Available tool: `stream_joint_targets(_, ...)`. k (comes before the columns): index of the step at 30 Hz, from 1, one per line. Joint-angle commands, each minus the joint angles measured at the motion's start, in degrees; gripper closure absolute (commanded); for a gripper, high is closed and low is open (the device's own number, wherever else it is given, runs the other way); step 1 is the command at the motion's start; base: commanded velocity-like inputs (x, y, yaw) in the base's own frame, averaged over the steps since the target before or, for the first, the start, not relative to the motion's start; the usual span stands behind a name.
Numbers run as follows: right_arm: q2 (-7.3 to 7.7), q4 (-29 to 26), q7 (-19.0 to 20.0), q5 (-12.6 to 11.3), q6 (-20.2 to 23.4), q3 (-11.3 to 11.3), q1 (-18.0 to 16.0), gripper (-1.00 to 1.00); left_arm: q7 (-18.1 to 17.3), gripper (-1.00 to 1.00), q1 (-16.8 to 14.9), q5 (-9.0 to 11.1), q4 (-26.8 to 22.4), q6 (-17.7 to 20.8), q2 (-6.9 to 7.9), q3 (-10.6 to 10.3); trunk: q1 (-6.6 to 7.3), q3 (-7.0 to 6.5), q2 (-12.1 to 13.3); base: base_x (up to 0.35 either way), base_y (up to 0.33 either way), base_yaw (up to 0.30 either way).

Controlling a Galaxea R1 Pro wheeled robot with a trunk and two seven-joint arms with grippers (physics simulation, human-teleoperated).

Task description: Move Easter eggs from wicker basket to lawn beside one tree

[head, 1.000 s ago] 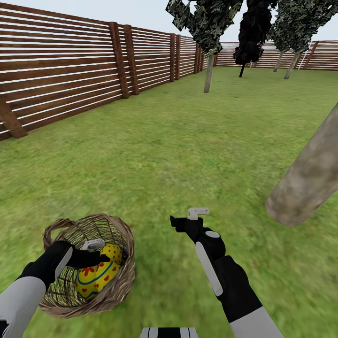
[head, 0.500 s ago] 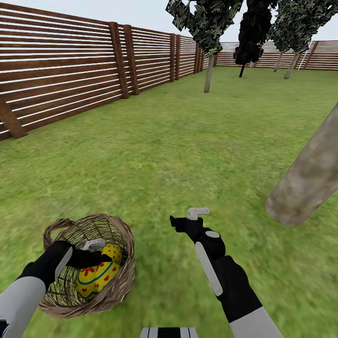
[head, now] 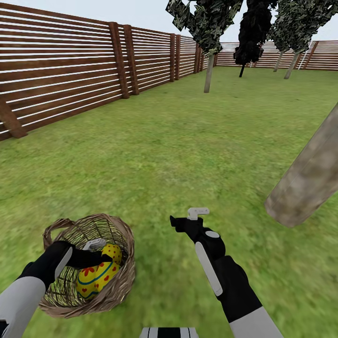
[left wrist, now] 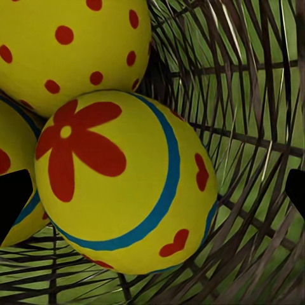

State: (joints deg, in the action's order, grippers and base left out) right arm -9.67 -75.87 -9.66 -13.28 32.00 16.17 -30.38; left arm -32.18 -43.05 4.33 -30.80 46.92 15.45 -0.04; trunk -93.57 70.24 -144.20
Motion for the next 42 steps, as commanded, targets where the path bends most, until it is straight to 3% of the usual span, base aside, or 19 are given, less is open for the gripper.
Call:
stream_joint_targets(1, 0.01, -0.07, -0.54, -0.6, 0.18, 0.08, -0.03, -1.0, 0.11, -1.0, -0.02, 0.45, -0.05, 0.46, 0.02, 0.0, 0.01, 0.05, -0.02, 0.0, 0.0, 0.0)
stream_joint_targets(14, 0.0, 0.14, -0.54, -0.6, 0.17, 0.08, -0.03, -1.0, -0.33, -1.0, -0.02, 0.6, -0.08, 1.11, 0.32, -0.05, 0.01, 0.05, -0.02, 0.0, 0.0, 0.0)
stream_joint_targets(18, 0.0, 0.18, -0.54, -0.6, 0.17, 0.08, -0.03, -1.0, -3.44, -1.0, -0.02, 0.32, -0.05, 1.15, 0.42, -0.05, 0.01, 0.05, -0.02, 0.0, 0.0, 0.0)
stream_joint_targets(24, 0.0, 0.19, -0.54, -0.6, 0.16, 0.08, -0.03, -1.0, -5.02, -1.0, -0.02, 0.18, -0.05, 1.16, 0.78, -0.05, 0.01, 0.05, -0.02, 0.0, 0.0, 0.0)
stream_joint_targets(32, 0.0, 0.2, -0.54, -0.6, 0.16, 0.08, -0.03, -1.0, -5.24, -1.0, -0.02, 0.16, -0.05, 1.15, 0.89, -0.05, 0.01, 0.05, -0.02, 0.0, 0.0, 0.0)
stream_joint_targets(37, 0.0, 0.2, -0.54, -0.6, 0.16, 0.09, -0.03, -1.0, -5.21, -1.0, -0.02, 0.16, -0.05, 1.09, 0.9, -0.05, -0.12, 1.16, -0.09, 0.0, 0.0, 0.0)
stream_joint_targets(42, 0.0, 0.23, -0.54, -0.62, 0.16, 0.14, -0.03, -1.0, -4.94, -1.0, -0.02, 0.16, -0.05, 0.97, 0.9, -0.05, -0.12, 1.16, -0.09, 0.0, 0.0, 0.0)
